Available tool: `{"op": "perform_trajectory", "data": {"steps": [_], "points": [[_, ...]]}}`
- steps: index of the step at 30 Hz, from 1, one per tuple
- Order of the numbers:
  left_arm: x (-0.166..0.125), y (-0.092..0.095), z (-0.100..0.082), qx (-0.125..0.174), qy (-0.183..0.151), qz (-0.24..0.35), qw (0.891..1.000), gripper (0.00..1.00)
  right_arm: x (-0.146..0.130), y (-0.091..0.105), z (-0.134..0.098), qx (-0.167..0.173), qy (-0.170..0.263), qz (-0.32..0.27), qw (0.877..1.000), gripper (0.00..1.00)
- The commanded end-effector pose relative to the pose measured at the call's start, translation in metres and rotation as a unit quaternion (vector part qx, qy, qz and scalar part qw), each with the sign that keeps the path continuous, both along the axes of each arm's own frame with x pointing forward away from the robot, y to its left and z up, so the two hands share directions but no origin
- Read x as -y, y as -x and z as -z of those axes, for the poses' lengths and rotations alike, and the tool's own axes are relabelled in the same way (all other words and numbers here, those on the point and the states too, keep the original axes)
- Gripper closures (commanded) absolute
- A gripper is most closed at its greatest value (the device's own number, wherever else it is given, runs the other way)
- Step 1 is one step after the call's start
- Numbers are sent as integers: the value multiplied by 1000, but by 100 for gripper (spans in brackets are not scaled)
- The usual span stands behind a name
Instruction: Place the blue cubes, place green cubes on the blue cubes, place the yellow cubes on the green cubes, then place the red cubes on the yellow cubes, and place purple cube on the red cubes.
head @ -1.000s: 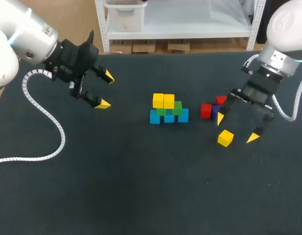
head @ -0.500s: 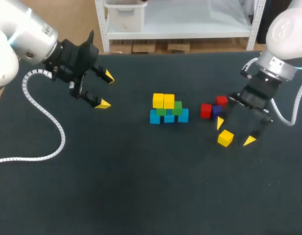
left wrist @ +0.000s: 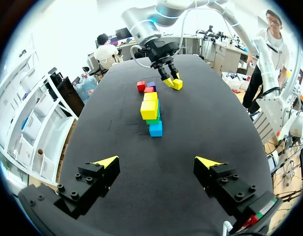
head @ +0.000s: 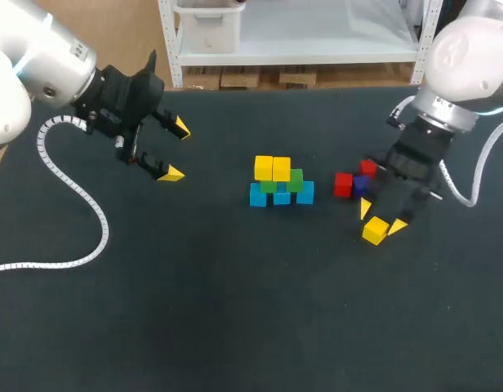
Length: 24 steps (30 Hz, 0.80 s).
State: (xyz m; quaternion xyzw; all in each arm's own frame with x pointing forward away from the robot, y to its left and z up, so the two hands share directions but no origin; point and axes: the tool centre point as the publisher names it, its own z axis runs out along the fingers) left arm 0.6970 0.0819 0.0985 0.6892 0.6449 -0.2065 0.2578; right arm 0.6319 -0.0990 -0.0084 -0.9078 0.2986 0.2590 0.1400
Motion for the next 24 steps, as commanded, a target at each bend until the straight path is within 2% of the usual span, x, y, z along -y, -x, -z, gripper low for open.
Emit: {"op": "perform_trajectory", "data": {"steps": [1, 2, 4, 5, 6, 10, 12, 14, 18, 24], "points": [[0, -1, 1, 0, 0, 1, 1000, 0, -2, 1, -2, -3, 6, -2, 1000, 55], [0, -1, 1, 0, 0, 1, 1000, 0, -2, 2, -2, -3, 9, -2, 1000, 60], [0, -1, 1, 0, 0, 1, 1000, 0, -1, 4, -3, -2, 13, -3, 1000, 80], [0, -1, 1, 0, 0, 1, 1000, 0, 0, 4, -3, -1, 17, -1, 1000, 96], [0, -1, 1, 0, 0, 1, 1000, 0, 0, 5, -3, 0, 18, 0, 1000, 100], [0, -1, 1, 0, 0, 1, 1000, 0, 3, 7, -14, 2, 18, 48, 999, 100], [0, -1, 1, 0, 0, 1, 1000, 0, 4, 6, -25, -4, 13, 116, 993, 100], [0, -1, 1, 0, 0, 1, 1000, 0, 2, 5, -38, -12, -4, 198, 980, 100], [0, -1, 1, 0, 0, 1, 1000, 0, -4, 5, -60, -19, -53, 340, 939, 100], [0, -1, 1, 0, 0, 1, 1000, 0, -20, 1, -79, -16, -87, 464, 882, 100]]}}
